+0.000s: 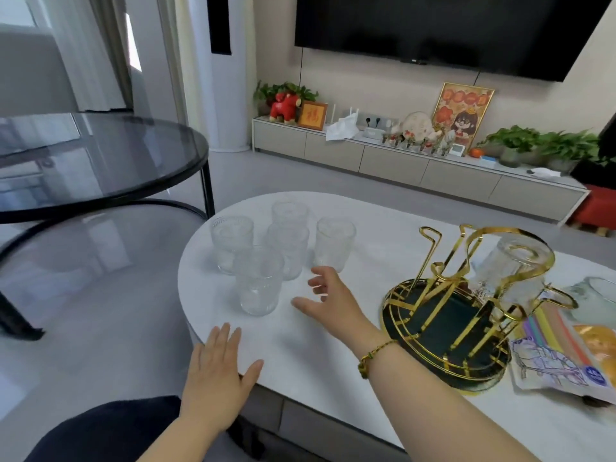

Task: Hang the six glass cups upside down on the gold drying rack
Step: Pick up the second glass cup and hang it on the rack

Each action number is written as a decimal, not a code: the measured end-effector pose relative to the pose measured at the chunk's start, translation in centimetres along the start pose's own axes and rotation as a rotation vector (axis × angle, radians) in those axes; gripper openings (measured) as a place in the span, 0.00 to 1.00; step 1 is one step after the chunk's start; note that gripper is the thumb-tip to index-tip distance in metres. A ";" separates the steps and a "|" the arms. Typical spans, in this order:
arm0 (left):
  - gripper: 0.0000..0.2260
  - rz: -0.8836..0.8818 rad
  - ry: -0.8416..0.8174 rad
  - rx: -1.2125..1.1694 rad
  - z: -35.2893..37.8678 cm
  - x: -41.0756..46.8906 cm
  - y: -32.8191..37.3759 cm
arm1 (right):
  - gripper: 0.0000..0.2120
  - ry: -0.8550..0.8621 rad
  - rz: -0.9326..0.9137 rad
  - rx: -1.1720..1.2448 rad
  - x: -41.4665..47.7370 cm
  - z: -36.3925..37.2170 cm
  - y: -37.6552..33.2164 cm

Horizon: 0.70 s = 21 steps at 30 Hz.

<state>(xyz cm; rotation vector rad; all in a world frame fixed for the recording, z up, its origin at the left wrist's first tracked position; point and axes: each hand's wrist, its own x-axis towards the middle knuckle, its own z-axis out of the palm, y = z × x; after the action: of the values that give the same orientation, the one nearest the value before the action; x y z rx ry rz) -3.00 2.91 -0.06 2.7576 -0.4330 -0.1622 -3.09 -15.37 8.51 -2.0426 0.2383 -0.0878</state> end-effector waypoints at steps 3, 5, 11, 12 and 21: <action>0.49 -0.006 -0.001 -0.005 0.3 0.2 -0.3 | 0.37 -0.050 0.032 0.010 1.1 3.2 1.5; 0.59 -0.016 -0.033 0.011 0.4 0.3 -0.4 | 0.37 0.009 0.004 -0.018 2.0 5.0 1.9; 0.57 -0.020 -0.051 0.065 0.6 0.5 -0.6 | 0.38 0.070 -0.064 -0.029 4.2 7.6 1.7; 0.57 -0.021 -0.056 0.064 0.5 0.5 -0.5 | 0.38 0.083 -0.062 -0.035 4.5 7.8 1.8; 0.59 -0.027 -0.076 0.074 0.2 0.4 -0.2 | 0.33 0.067 -0.062 0.044 3.8 7.3 1.7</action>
<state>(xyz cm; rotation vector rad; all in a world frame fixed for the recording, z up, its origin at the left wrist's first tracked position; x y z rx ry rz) -2.64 2.90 -0.32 2.8382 -0.4302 -0.2634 1.61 -10.51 3.45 -2.0050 0.2128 -0.1993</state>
